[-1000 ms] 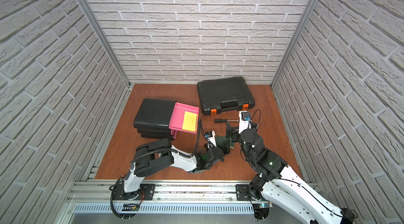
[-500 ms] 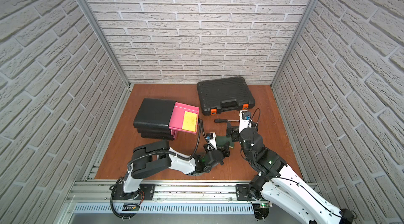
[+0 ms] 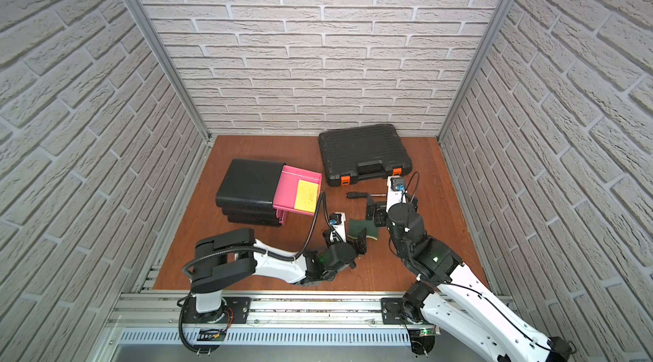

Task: Take the sponge out of the drawer
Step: Place the sponge at the center of the board, then pick up the sponge from the drawer.

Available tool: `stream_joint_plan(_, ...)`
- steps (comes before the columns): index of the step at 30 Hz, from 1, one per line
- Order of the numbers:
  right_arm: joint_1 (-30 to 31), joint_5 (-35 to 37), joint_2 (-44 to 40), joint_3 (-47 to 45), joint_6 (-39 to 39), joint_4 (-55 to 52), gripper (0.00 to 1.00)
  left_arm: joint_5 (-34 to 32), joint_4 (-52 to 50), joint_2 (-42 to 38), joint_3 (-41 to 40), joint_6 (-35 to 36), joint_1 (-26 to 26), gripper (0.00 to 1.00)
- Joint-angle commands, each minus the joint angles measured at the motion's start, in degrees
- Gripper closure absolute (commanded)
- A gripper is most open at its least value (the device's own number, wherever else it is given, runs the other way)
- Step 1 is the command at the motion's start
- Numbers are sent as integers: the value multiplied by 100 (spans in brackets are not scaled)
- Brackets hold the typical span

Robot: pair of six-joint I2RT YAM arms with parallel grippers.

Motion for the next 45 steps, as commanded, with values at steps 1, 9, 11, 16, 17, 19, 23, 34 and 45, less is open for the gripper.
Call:
stream_joint_plan(1,-61,34,157,310,164,9,1,316,-356,-551,-103,393,-55,2)
stream_joint_plan(9,-114,114,784,704,543,-48,1,826,43,-1469,-911,771,-131,2)
stream_joint_plan(11,-122,37,896,740,557,-3,1,1053,676,-1617,-1264,1017,-138,2)
stream_joint_plan(16,-123,45,998,783,698,28,1,1385,975,-1977,-1621,1175,-112,2)
stream_joint_plan(17,-123,140,997,768,788,25,1,1559,1145,-2007,-1705,1217,-70,2)
stream_joint_plan(19,-123,287,968,738,914,24,1,1786,1576,-2019,-1860,1434,-92,2)
stream_joint_plan(23,-127,-28,881,581,799,346,1,2136,2326,-1868,-2139,1640,-63,2)
stream_joint_plan(34,-123,-579,1418,1208,669,52,0,2788,639,-2766,-1735,2272,164,2)
stream_joint_plan(45,-126,-1619,1951,1736,782,194,8,1576,-3186,-5160,-1151,2764,198,2)
